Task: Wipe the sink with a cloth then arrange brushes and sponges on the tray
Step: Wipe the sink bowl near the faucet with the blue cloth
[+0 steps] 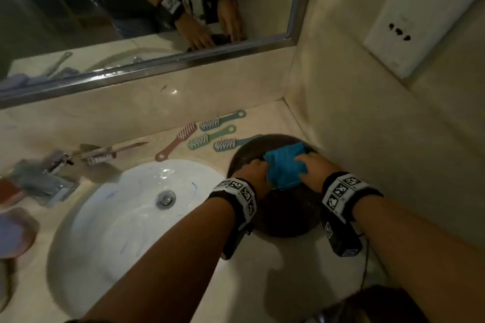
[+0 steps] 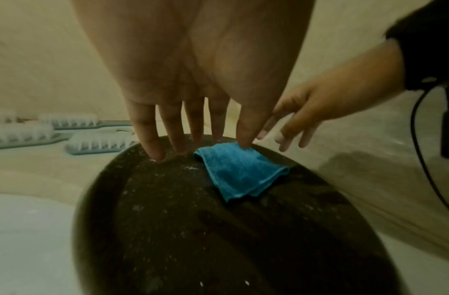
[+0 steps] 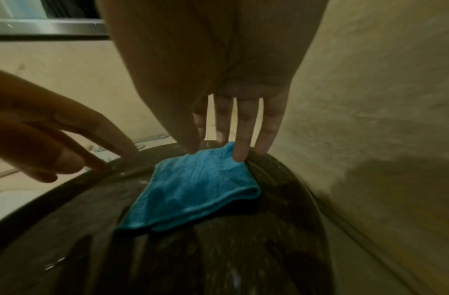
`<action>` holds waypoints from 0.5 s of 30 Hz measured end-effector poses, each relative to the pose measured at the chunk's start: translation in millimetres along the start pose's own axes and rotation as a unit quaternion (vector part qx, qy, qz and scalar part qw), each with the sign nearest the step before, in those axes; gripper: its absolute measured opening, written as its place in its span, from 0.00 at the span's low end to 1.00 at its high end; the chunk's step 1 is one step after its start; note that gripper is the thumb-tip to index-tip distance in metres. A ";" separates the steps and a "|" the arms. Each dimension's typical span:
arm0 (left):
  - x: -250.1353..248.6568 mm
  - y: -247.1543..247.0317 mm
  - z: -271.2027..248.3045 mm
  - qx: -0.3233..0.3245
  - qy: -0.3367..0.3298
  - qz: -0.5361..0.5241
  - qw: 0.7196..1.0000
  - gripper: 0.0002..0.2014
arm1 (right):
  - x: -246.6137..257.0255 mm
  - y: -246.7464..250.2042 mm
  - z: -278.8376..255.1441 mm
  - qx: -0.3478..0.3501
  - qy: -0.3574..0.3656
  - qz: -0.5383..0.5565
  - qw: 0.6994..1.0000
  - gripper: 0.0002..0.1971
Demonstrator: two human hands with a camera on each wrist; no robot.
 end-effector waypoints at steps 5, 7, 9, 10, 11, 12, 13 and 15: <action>3.8 3.2 45.9 -0.009 0.004 0.003 1.000 0.30 | 9.0 14.1 37.2 -0.041 0.025 0.017 0.999 0.27; 2.1 0.5 61.0 -0.025 0.000 -0.008 1.000 0.28 | 8.7 3.9 50.2 -0.021 0.033 -0.011 0.999 0.29; -0.3 0.7 72.4 -0.044 -0.003 0.008 0.999 0.27 | 4.0 -2.6 59.7 -0.016 0.033 -0.040 0.999 0.31; -0.3 1.4 77.5 -0.054 -0.001 0.019 0.998 0.27 | 1.0 -4.1 63.1 -0.024 0.029 -0.055 0.998 0.32; -0.2 2.5 80.5 -0.062 0.002 0.025 0.998 0.27 | -1.2 -4.6 64.8 -0.031 0.024 -0.063 0.997 0.33; 0.0 2.7 84.1 -0.066 0.006 0.029 0.997 0.27 | -3.4 -6.7 68.2 -0.033 0.019 -0.068 0.997 0.34; 0.2 2.8 86.4 -0.068 0.010 0.033 0.997 0.26 | -4.9 -8.3 70.3 -0.029 0.012 -0.072 0.997 0.34; 1.6 1.7 87.8 -0.076 0.014 0.034 0.996 0.24 | -5.1 -11.1 73.5 -0.017 0.003 -0.076 0.997 0.32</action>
Point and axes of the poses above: each hand's wrist, its own z-axis towards the middle knuckle, its own y-axis out of the back of the hand, x = y × z, the point moved 9 cm from there along z, towards the middle knuckle, and after that the axes turned 2 degrees about x, right-handed, at the moved point
